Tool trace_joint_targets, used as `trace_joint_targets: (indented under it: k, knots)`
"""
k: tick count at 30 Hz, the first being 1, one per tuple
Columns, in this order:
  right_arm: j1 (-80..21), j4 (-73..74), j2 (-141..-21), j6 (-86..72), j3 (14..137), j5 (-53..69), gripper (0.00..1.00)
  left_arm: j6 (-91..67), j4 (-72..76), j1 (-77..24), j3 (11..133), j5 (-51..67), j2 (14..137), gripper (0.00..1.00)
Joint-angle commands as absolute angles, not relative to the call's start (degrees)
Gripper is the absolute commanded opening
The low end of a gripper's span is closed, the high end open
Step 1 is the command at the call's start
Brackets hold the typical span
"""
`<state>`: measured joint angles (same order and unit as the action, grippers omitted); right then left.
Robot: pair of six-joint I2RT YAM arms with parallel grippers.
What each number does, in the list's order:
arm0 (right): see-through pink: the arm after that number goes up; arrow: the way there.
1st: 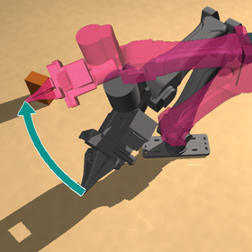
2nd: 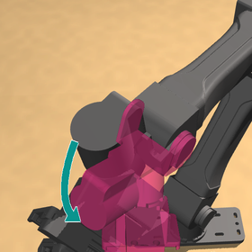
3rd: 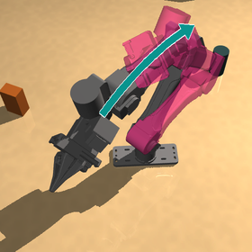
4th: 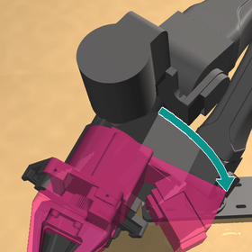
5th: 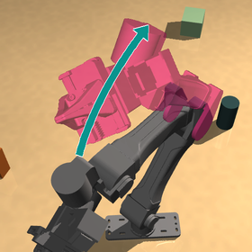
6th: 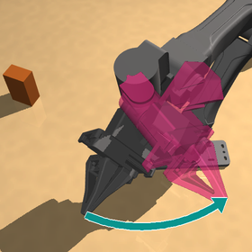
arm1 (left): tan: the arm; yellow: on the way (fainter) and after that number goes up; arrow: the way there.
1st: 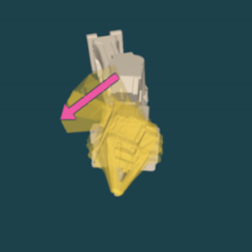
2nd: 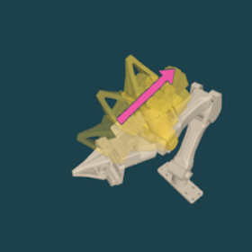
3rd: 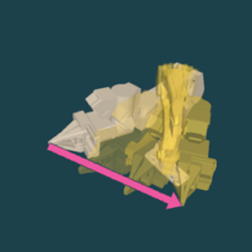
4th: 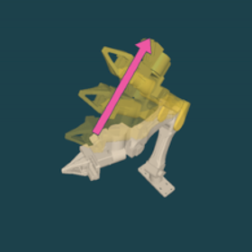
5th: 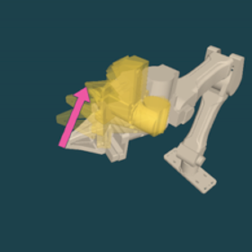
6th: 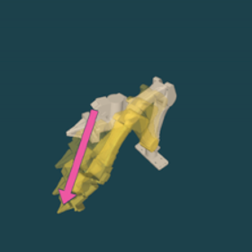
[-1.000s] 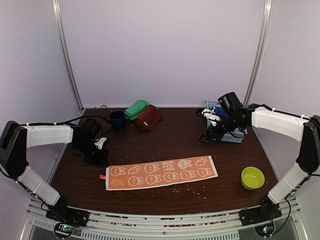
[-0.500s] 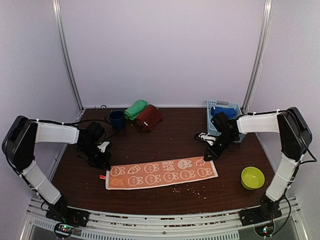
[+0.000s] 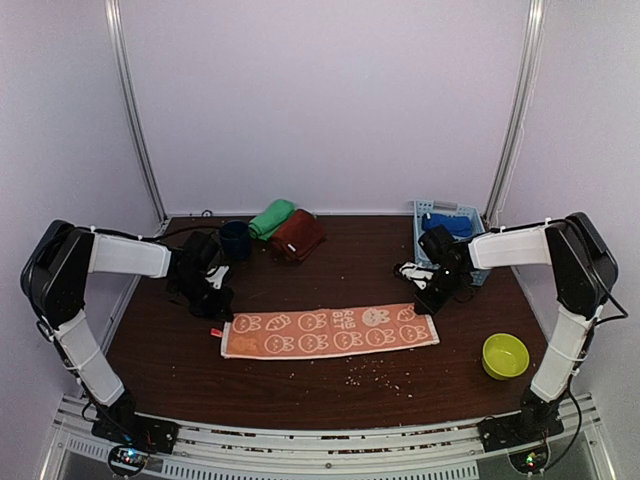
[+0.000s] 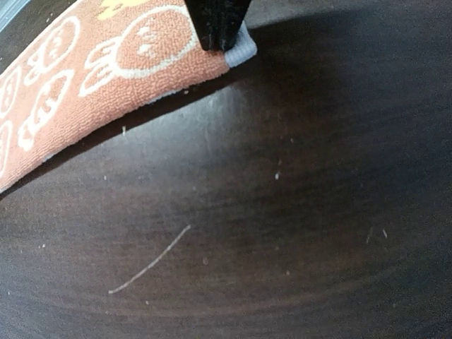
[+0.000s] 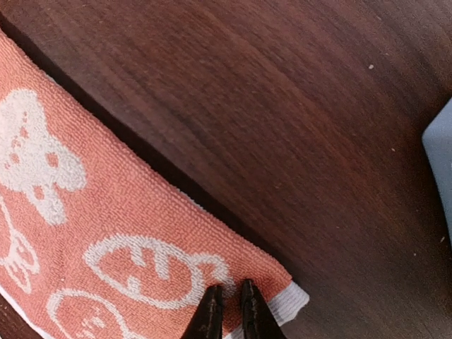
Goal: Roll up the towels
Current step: Adjust the towel at the center of the board.
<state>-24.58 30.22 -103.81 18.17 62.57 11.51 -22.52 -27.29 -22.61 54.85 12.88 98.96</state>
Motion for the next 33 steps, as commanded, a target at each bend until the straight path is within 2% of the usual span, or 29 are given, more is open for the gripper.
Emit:
trace_joint_targets:
  k: [1, 10, 12, 15, 19, 21, 22, 23, 26, 27, 29, 30, 32, 33]
  knots:
    - [-23.55, 31.02, -104.62, 16.13, 60.7, 2.42, 0.13, -23.63, -25.87, -22.76, 55.52, 7.88, 102.41, 0.0]
    - [-23.11, 34.14, -103.88, 15.98, 62.86, 7.88, 0.16, -23.11, -23.44, -22.76, 59.3, 9.58, 102.27, 0.0]
    - [-23.1, 34.67, -102.45, 16.12, 63.01, 10.1, 0.2, -22.86, -23.61, -22.72, 60.43, 9.7, 101.63, 0.0]
    - [-23.07, 35.62, -98.28, 16.12, 63.65, 11.31, 0.32, -22.48, -25.09, -22.76, 61.71, 9.59, 99.77, 0.01]
    - [-22.77, 38.86, -93.39, 16.75, 65.3, 9.57, 0.53, -21.13, -27.59, -22.76, 63.02, 8.77, 94.91, 0.05]
    - [-21.74, 39.09, -90.3, 16.27, 64.72, 8.92, 0.75, -19.87, -28.38, -22.76, 63.52, 8.17, 92.01, 0.1]
    - [-20.79, 38.52, -88.73, 15.54, 63.89, 9.16, 0.93, -19.18, -28.0, -22.72, 63.31, 8.06, 90.44, 0.14]
    - [-19.42, 37.63, -87.22, 14.91, 62.43, 10.64, 0.99, -18.6, -27.12, -22.74, 62.7, 7.61, 88.73, 0.21]
    - [-16.39, 37.36, -87.0, 13.85, 60.62, 18.27, 1.0, -20.35, -20.9, -21.99, 58.12, 4.55, 84.17, 0.67]
    - [-16.13, 39.11, -88.03, 14.74, 61.0, 20.96, 1.0, -21.55, -19.25, -21.15, 56.49, 4.45, 83.62, 0.74]
    - [-15.93, 41.33, -89.84, 14.86, 61.25, 24.61, 0.9, -22.99, -17.34, -18.79, 54.46, 6.53, 84.73, 0.76]
    - [-15.91, 41.16, -90.18, 14.44, 60.84, 25.31, 0.85, -23.48, -17.99, -18.13, 54.38, 7.59, 85.78, 0.71]
    - [-15.91, 40.12, -90.25, 13.65, 59.68, 25.51, 0.78, -23.43, -17.48, -17.93, 53.87, 11.26, 86.8, 0.54]
    - [-15.92, 40.08, -90.68, 13.41, 59.41, 25.49, 0.74, -23.66, -15.99, -18.06, 51.97, 13.85, 86.34, 0.5]
